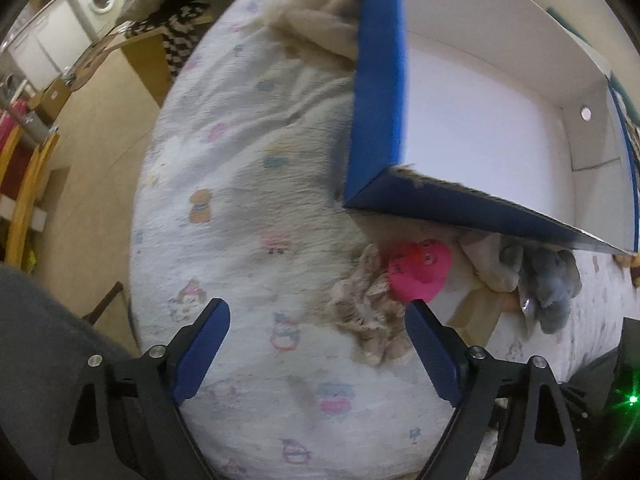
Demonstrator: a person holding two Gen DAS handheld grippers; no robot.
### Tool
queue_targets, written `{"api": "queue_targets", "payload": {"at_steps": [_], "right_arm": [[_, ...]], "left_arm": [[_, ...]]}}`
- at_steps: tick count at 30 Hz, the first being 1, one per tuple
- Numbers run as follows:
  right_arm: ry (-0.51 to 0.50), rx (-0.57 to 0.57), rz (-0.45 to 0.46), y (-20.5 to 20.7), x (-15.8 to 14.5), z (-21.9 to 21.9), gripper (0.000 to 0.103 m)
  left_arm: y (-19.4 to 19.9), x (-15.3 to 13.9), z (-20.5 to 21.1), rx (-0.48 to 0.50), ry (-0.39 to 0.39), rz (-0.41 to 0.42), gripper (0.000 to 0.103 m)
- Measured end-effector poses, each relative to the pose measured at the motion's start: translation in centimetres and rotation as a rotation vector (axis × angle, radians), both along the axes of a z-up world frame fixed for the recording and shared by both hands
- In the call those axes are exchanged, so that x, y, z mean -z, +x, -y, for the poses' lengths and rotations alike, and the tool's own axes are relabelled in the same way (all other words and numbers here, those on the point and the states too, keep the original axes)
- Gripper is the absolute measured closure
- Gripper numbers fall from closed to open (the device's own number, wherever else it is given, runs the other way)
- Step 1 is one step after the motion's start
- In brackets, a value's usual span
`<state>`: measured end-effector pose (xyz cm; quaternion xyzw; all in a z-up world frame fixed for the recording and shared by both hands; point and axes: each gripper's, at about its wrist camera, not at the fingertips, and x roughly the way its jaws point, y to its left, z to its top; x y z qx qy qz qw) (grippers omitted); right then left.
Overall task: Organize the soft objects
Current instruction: 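Grasp the white lace scrunchie with the right tool while the left tool grasps the beige scrunchie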
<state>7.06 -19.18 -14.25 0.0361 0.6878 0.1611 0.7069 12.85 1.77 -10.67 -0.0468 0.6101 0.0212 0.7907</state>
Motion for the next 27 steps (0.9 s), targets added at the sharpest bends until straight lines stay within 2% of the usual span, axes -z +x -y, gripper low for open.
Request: {"api": "queue_targets", "payload": {"at_steps": [1,6,11,15,17,19,20,21,22,23,24,25,27], "right_arm": [[-0.005,-0.004,0.009,0.0,0.0,0.0,0.086],[0.046,-0.006,0.072,-0.1,-1.4,0.5,0.088],[0.118,0.029,0.183,0.6,-4.8,2.8,0.088],[0.178,0.061,0.215,0.6,-5.3,4.1,0.088],[0.183,0.072,0.235,0.5,-5.5,4.1,0.088],[0.19,0.08,0.257,0.4,-5.6,3.8,0.088],[0.194,0.086,0.264,0.5,-5.5,3.5,0.088],[0.197,0.091,0.264,0.6,-5.4,3.5,0.088],[0.199,0.097,0.262,0.7,-5.5,4.0,0.088],[0.199,0.104,0.26,0.8,-5.3,4.1,0.088],[0.199,0.11,0.257,0.8,-5.3,4.4,0.088],[0.2,0.113,0.255,0.8,-5.2,4.6,0.088],[0.199,0.117,0.256,0.9,-5.2,4.8,0.088]], "left_arm": [[0.2,0.0,0.5,0.016,0.007,0.005,0.015],[1.5,0.1,2.0,0.061,0.032,0.019,0.015],[1.2,1.1,1.7,0.056,0.01,-0.038,0.015],[1.3,3.1,2.1,0.071,0.007,-0.106,0.016],[1.8,4.3,2.2,0.067,0.003,-0.138,0.023],[2.2,5.2,2.2,0.066,0.0,-0.165,0.039],[2.3,5.4,2.1,0.061,-0.004,-0.165,0.039],[2.4,5.2,2.2,0.068,0.001,-0.15,0.046],[2.4,5.1,2.4,0.084,0.008,-0.14,0.059],[2.2,4.9,2.7,0.094,0.016,-0.131,0.066],[2.2,4.6,2.7,0.104,0.015,-0.121,0.084],[2.3,4.5,2.6,0.105,0.014,-0.12,0.091],[2.4,4.3,2.1,0.097,0.008,-0.114,0.094]]}}
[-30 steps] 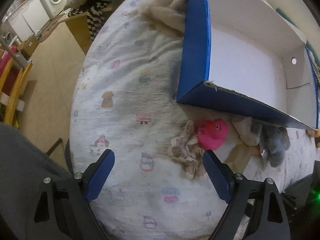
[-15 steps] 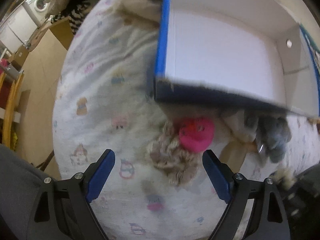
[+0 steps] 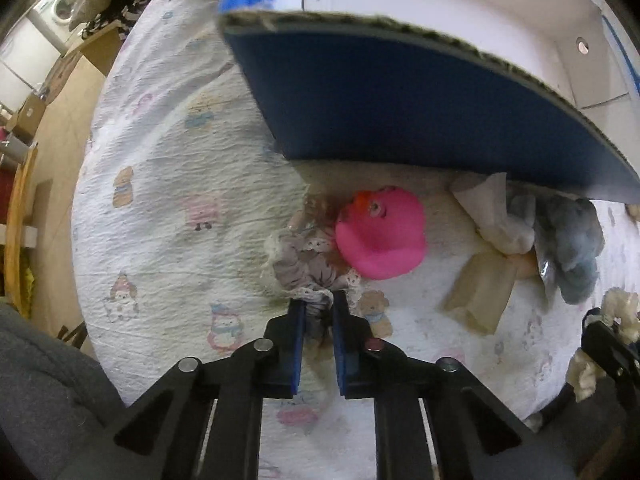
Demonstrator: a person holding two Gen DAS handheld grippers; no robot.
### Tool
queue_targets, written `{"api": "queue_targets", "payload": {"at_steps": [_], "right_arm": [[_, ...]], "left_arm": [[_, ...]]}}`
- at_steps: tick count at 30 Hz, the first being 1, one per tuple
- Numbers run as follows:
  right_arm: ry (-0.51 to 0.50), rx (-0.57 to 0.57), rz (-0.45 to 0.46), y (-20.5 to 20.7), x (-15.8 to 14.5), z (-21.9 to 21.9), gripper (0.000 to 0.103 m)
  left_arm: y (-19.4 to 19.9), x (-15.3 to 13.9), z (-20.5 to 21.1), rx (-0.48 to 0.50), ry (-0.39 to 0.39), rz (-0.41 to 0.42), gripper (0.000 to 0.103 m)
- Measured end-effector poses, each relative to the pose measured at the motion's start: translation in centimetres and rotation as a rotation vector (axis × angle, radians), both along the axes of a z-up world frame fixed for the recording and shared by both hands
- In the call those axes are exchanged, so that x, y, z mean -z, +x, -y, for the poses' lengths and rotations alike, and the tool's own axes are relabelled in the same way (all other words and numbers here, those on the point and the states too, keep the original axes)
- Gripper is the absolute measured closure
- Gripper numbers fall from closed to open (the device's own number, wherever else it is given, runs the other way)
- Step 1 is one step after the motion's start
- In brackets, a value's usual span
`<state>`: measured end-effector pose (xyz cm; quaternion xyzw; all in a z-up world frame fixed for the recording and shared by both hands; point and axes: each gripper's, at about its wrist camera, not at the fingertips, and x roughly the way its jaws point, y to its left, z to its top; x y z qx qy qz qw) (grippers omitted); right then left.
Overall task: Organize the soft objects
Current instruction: 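Grasp the white lace scrunchie with the right tool while the left tool grasps the beige scrunchie, then carry both scrunchies over the box interior with both tools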
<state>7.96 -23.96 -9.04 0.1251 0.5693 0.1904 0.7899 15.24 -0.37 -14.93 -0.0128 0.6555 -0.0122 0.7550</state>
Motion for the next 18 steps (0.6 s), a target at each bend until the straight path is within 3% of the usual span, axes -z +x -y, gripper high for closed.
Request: {"api": "queue_targets", "payload": {"at_steps": [12,18], "right_arm": [[-0.006,0.015,0.006,-0.1,0.0,0.1,0.088],[-0.002,0.029,0.026,-0.4,-0.4,0.3,0.088]], "left_arm": [[-0.4,-2.4,-6.1,-0.128,0.053,0.092,0.096],[-1.7,-4.7,-4.8,-0.118,0.06,0.171,0.096]]}}
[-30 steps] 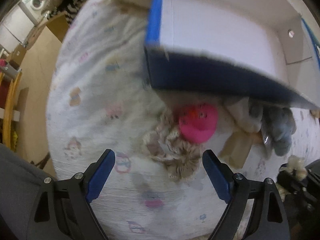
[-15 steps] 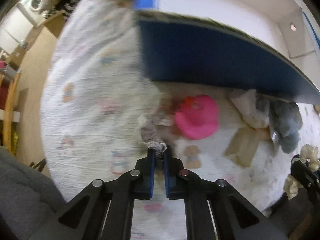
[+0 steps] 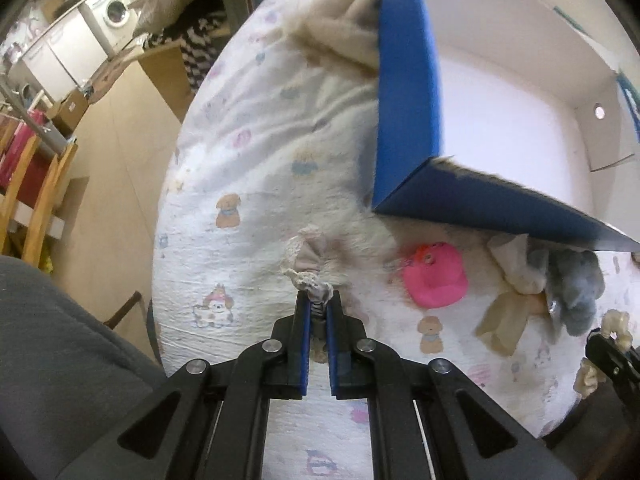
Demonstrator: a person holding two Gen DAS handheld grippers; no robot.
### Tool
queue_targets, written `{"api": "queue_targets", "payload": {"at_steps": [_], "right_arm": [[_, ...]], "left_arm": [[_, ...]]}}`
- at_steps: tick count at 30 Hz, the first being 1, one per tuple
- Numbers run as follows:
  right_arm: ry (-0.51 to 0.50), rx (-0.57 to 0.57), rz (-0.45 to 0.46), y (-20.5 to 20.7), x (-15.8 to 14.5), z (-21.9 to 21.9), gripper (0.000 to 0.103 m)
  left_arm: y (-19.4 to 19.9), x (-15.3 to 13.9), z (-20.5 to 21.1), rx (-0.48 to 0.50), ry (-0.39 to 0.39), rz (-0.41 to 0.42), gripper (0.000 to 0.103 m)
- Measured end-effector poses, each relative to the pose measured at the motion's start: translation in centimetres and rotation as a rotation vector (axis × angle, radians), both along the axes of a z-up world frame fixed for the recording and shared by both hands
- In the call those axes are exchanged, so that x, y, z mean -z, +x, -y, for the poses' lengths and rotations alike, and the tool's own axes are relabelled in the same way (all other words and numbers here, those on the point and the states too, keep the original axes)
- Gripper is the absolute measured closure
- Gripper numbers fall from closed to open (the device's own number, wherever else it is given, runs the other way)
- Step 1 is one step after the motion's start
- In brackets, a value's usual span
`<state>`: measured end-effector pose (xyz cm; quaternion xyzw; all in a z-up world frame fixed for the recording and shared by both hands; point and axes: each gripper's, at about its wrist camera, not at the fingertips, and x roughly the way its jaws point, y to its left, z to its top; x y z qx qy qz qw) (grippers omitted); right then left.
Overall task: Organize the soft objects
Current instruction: 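Carry both scrunchies over the box interior with both tools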
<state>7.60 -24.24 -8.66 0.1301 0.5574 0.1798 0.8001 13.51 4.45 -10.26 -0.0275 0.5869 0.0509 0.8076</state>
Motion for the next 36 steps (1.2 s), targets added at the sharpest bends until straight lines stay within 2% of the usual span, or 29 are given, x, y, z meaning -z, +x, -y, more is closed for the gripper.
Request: {"api": "queue_targets", "payload": {"at_steps": [2,9,16,21,27,32,36], "right_arm": [[0.005,0.008,0.011,-0.1,-0.2,0.2,0.088],[0.019,0.031,0.069,-0.5,-1.6,0.5,0.088],[0.032,0.08,0.16,-0.8,-4.5,0.9,0.088],[0.037,0.119,0.23,-1.1,-7.2,1.3,0.088],[0.018,0.14,0.35,-1.3,-11.2,1.9,0.088],[-0.002,0.159,0.392,-0.4,-12.3,2.9,0.088],[-0.018,0.18,0.397,1.0,-12.4,4.0,0.088]], "left_arm": [[-2.0,-0.1,1.2,-0.003,-0.005,0.015,0.096],[-3.5,-2.2,2.8,-0.007,-0.015,0.062,0.096],[-4.7,-5.2,3.0,-0.017,-0.02,0.153,0.096],[-5.5,-8.6,3.7,0.0,-0.036,0.24,0.096],[-4.9,-11.5,4.4,0.024,-0.046,0.323,0.096],[-3.6,-13.2,5.2,0.045,-0.034,0.38,0.096],[-2.0,-13.6,6.3,0.069,-0.021,0.396,0.096]]}}
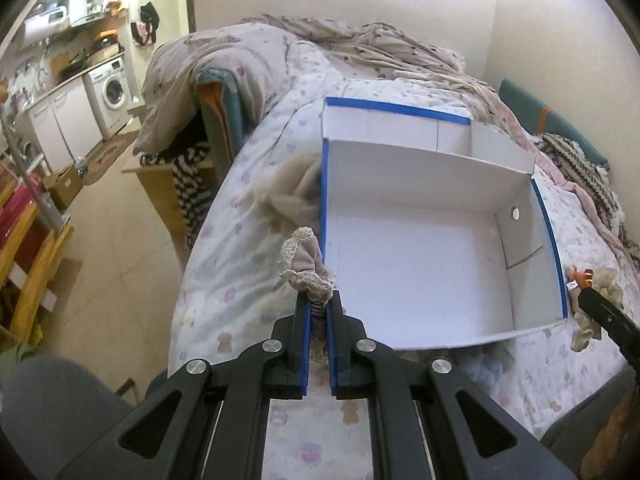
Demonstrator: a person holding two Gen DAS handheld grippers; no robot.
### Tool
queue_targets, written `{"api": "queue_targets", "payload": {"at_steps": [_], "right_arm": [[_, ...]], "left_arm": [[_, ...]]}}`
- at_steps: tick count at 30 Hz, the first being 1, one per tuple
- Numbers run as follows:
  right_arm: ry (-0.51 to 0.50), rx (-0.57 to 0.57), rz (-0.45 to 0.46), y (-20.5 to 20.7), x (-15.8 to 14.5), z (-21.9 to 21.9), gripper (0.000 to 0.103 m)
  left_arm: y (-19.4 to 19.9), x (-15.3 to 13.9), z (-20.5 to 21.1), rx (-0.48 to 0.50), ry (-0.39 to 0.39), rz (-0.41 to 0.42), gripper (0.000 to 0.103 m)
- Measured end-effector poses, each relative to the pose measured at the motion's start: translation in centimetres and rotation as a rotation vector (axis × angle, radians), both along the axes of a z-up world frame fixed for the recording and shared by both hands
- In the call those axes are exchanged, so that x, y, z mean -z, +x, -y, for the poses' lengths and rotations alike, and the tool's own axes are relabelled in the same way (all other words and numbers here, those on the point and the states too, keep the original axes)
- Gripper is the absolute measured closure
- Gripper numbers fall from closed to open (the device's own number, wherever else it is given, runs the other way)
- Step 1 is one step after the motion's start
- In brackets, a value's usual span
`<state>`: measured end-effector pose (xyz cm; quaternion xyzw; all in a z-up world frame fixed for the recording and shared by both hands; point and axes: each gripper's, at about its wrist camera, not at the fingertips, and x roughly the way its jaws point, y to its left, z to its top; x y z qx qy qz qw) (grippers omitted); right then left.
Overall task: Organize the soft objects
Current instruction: 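Carry both scrunchies over the box interior with both tools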
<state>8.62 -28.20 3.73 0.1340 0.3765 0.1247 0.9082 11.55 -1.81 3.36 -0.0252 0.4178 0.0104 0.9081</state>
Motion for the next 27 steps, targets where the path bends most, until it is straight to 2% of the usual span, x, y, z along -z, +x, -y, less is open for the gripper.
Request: {"api": "queue_targets", "payload": {"at_steps": [13,27], "right_arm": [[-0.028,0.022,-0.006,5.6,0.2,0.5,0.088],[-0.076,0.024,-0.066,10.8,3.2,-0.1,0.088]], "left_arm": [[5.7,-0.8,4.1,0.092,0.036,0.022,0.096],[10.2,2.5,6.6,0.133,0.06,-0.023,0.096]]}}
